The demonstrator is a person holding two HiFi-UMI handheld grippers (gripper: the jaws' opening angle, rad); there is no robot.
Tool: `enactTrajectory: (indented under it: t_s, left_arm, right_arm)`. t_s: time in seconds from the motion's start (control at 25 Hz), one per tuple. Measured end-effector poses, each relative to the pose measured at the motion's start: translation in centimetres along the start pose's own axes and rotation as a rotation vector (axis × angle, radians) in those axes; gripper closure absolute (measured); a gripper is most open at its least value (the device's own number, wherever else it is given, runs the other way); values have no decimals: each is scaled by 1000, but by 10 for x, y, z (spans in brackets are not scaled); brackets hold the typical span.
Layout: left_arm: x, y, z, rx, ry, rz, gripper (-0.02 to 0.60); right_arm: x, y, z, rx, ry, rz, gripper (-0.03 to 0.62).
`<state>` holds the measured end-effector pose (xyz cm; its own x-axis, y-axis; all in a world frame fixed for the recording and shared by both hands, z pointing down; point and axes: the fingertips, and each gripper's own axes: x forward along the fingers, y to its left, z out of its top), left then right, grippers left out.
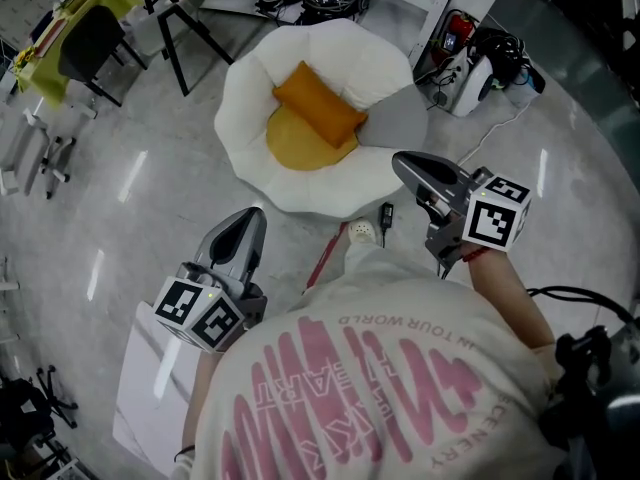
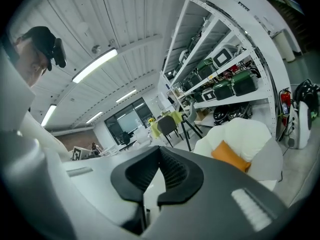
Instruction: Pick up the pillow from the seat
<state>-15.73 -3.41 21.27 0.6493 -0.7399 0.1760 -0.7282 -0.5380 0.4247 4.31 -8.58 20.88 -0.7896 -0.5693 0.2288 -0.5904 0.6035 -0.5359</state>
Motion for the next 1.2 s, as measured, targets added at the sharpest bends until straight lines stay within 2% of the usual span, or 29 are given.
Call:
enactTrajectory:
  t_s: [0.28,0.6,0.72,0.96,1.2]
  left_arm:
    - [54,19,0,-36,28,39,566]
    - [139,36,-18,-102,118,78,568]
    - [165,55,-28,-98,151,125,566]
    - [205,101,-60,-93,253,231,568]
    - [249,139,-106,-103,323,232,568]
  right_arm:
    - [16,-56,20,-3,55,-11,588]
    - [31,-161,46,72,91,-43,588]
    - [47,-203,49,102,98,-41,588]
    - [78,-286,38,189,117,-66,588]
    - [101,-366,0,235,110,-137,588]
